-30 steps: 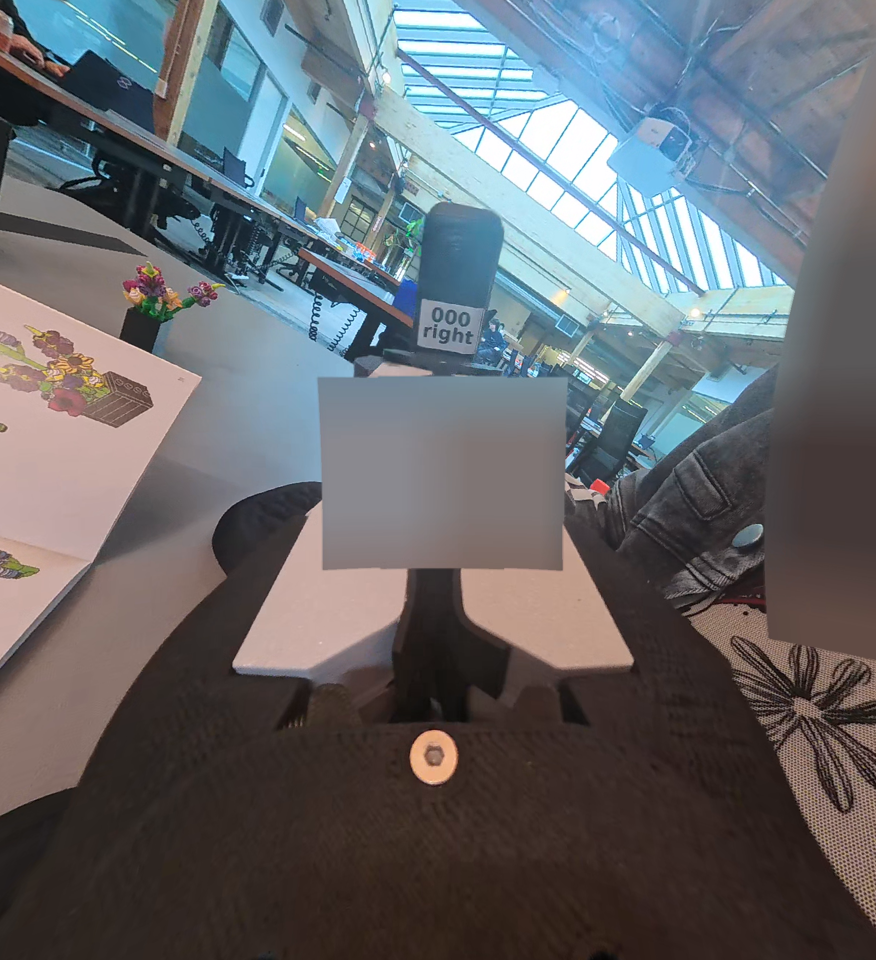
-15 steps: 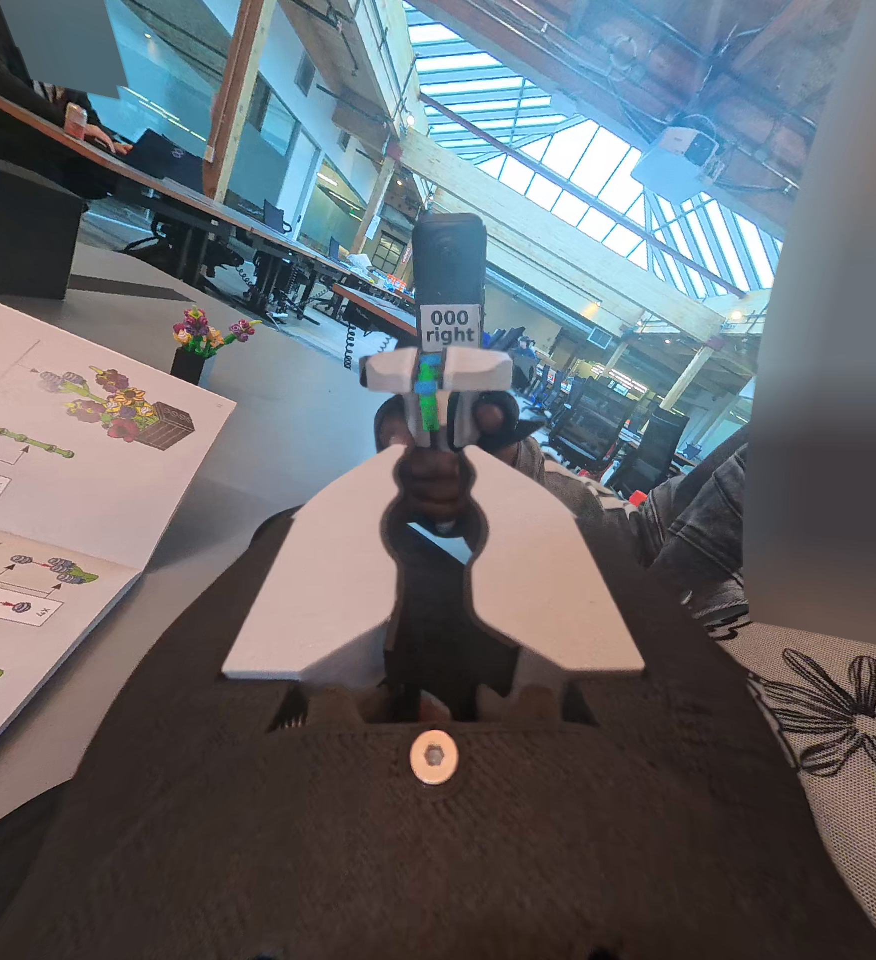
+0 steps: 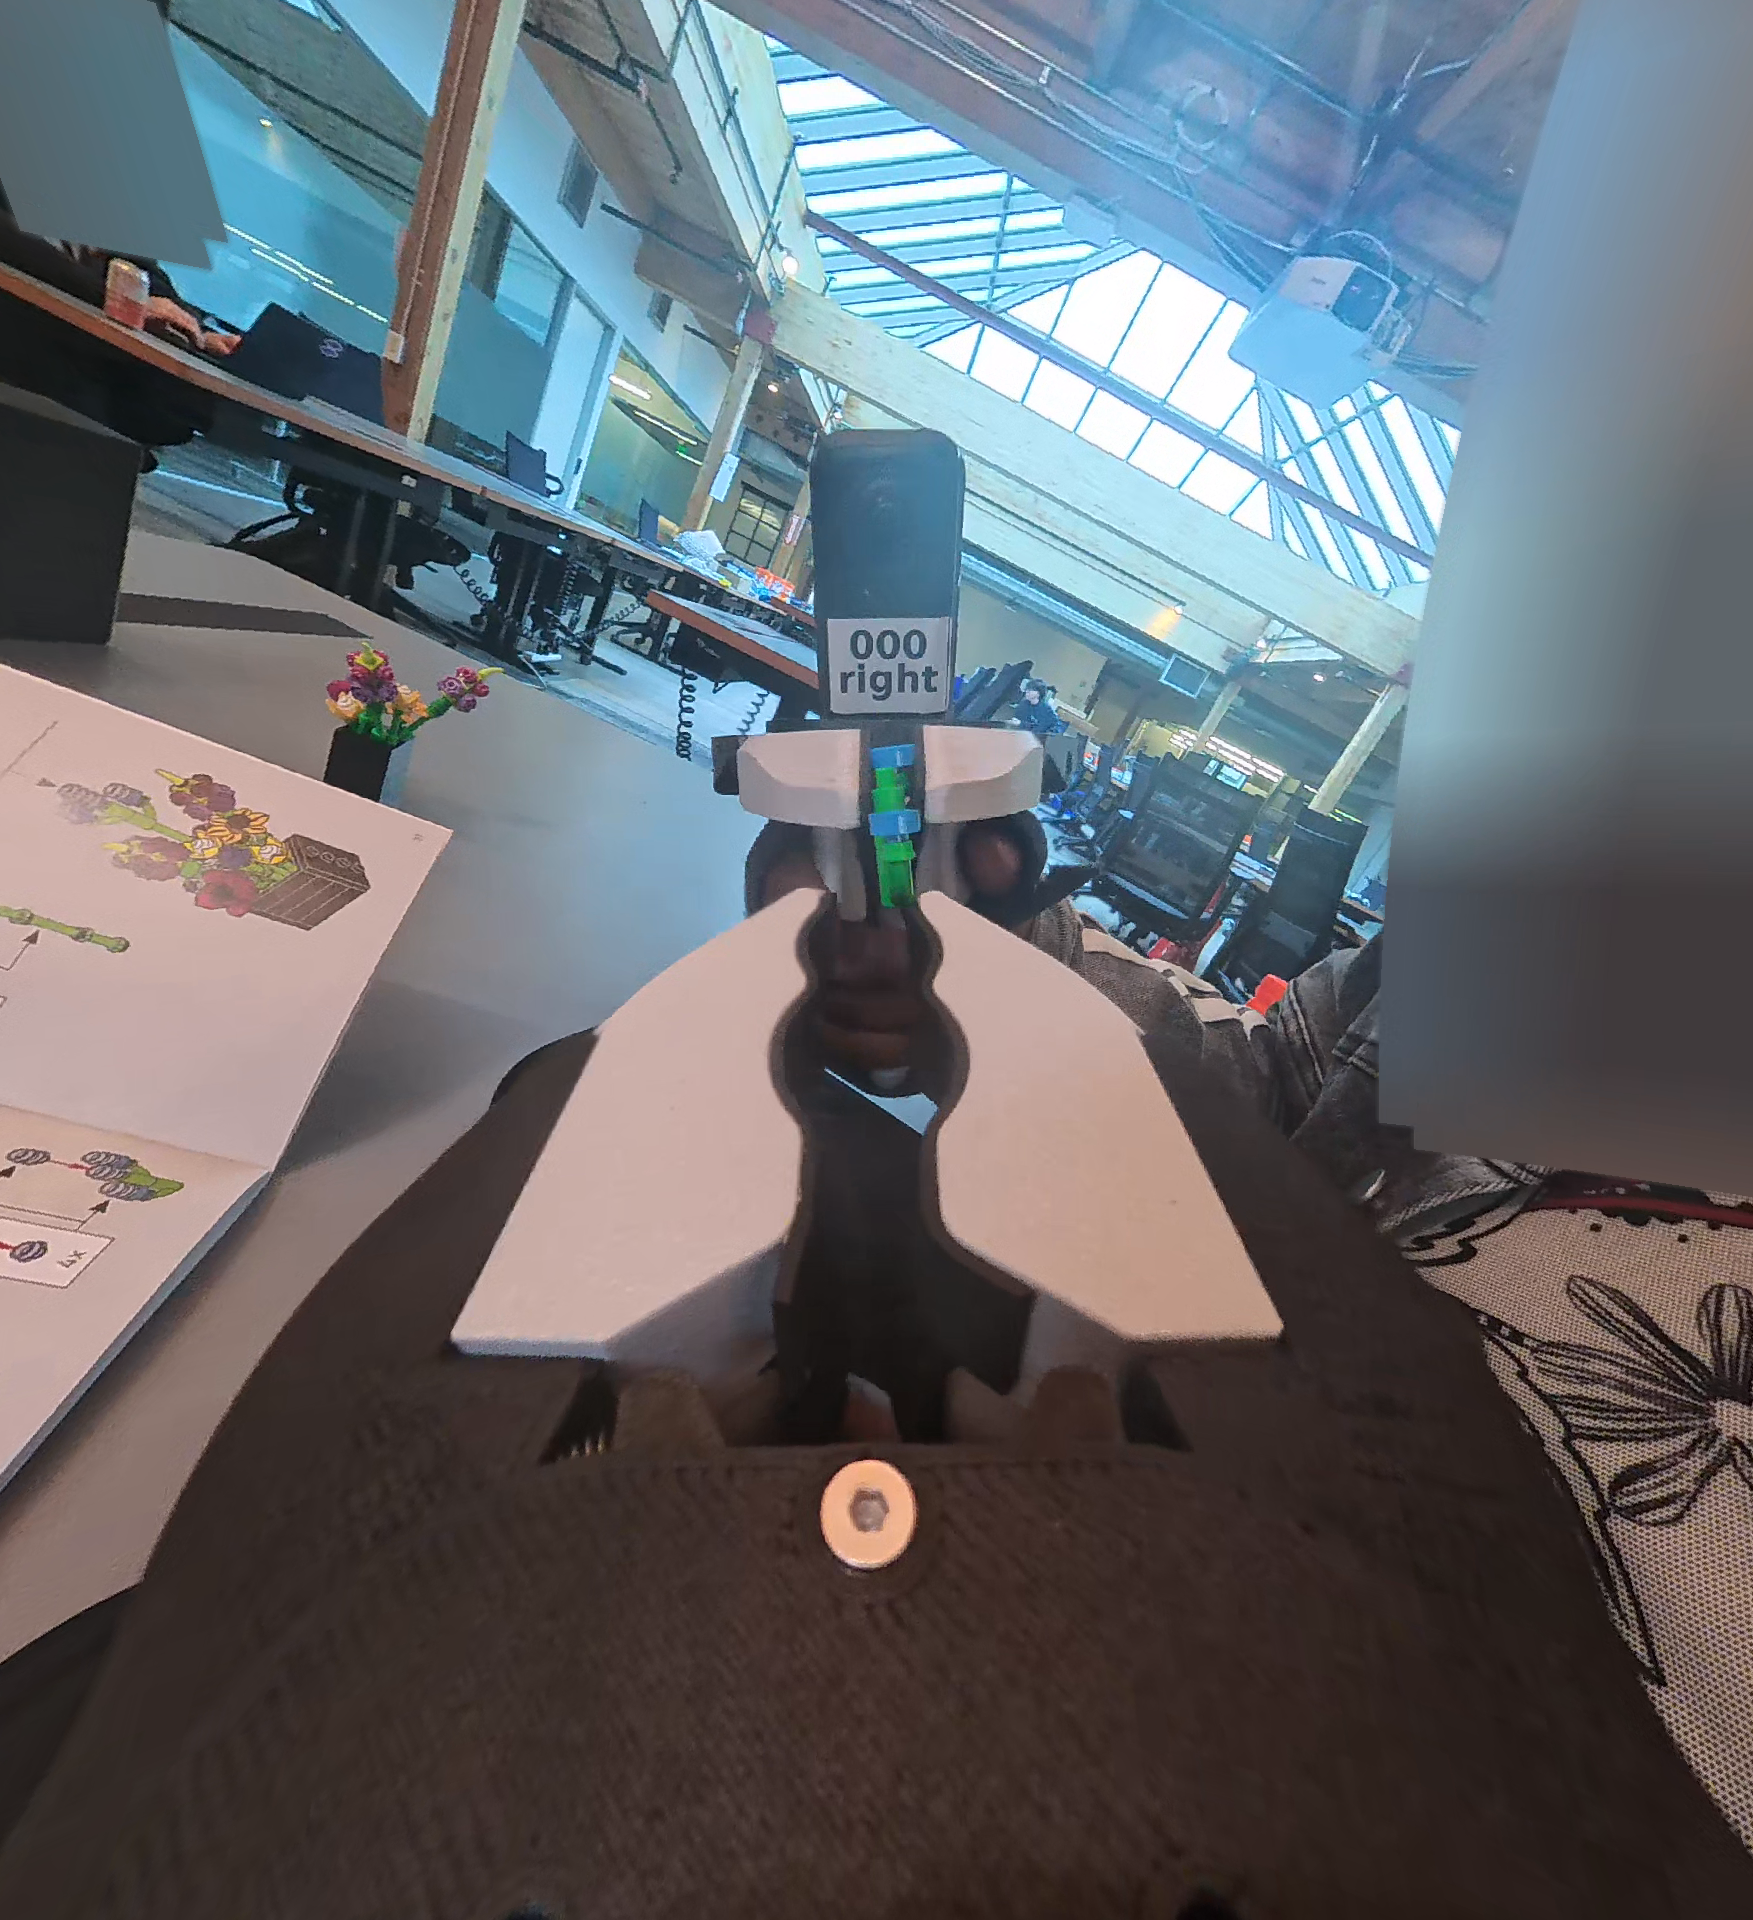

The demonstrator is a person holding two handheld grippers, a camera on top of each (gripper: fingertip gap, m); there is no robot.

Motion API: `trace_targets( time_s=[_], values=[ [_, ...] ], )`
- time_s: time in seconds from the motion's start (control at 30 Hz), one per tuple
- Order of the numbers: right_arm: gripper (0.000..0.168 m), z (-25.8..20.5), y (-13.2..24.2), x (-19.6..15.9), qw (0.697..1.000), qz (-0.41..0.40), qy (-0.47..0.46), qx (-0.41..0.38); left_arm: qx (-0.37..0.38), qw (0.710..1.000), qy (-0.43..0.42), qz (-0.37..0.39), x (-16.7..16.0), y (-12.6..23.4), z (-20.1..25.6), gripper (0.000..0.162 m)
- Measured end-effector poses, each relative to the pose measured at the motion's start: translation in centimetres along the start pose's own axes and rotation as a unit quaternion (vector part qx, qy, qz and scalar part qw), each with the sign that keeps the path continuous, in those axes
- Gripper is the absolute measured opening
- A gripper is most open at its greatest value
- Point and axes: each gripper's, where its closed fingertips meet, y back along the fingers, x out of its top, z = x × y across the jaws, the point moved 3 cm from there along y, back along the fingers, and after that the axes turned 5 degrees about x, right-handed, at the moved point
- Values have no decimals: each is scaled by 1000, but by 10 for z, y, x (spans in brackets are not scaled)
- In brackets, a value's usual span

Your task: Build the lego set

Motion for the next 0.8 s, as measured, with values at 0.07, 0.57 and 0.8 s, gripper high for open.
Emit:
trace_targets(
  time_s=[0.07,0.57,0.8],
  values=[
    [7,-2,0,0,1000,-1,7,3,-10,1000,-6,-2,0,0,3,15],
    [30,-13,11,0,997,-36,69,-7,-7,998,-54,-29,-2,16,29,6],
    [16,31,31,-55,943,-302,86,-110,31,994,-60,-87,-20,51,35,5]
  ],
)
